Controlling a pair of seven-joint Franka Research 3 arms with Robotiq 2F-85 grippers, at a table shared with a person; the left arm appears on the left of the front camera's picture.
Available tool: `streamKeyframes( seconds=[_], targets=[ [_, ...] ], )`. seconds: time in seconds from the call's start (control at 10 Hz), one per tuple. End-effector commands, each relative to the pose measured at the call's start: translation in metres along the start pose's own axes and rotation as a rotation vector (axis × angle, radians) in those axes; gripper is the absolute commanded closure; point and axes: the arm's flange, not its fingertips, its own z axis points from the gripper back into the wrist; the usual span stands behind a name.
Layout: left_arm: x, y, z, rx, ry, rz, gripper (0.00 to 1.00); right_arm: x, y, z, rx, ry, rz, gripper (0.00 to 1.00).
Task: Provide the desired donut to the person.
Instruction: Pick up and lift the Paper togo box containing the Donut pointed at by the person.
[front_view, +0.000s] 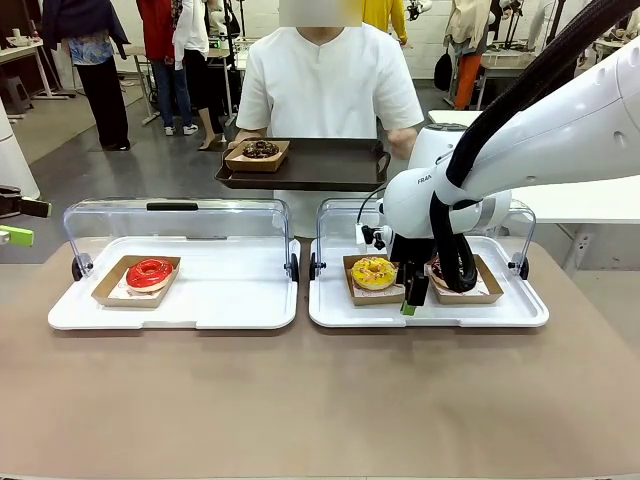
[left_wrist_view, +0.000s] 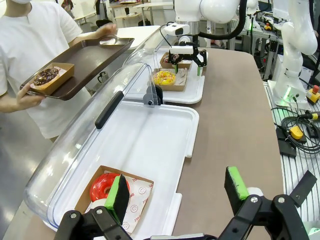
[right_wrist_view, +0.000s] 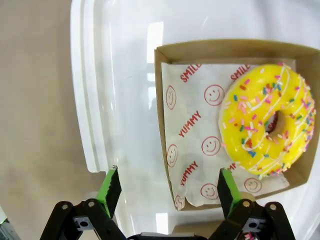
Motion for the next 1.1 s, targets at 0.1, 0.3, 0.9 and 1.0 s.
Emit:
streamKeyframes(
  seconds=[0.1,0.3,0.9,1.0],
  targets=[
    [0.0001,-0.0008,0.0013,0.001,-0.015,-0.005,0.00,-0.0010,-0.0090,-0.0049,0.043,-0.057,0.041,0.00],
    [0.0001,-0.0008,0.0013,0.001,-0.015,-0.005,0.00,-0.0013,-0.0092,-0.0054,0.040,-0.064,0.056,0.60],
    [0.0001,-0.0008,0.0013,0.001,-0.015,-0.005,0.00,-0.0016,-0.0096,-0.0080,0.030,-0.071,0.062,1.00],
    [0.0001,-0.0008,0.0013,0.001,-0.015,-0.005,0.00,-0.0018,-0.0096,-0.0081,0.029,-0.071,0.062,1.00]
  ],
)
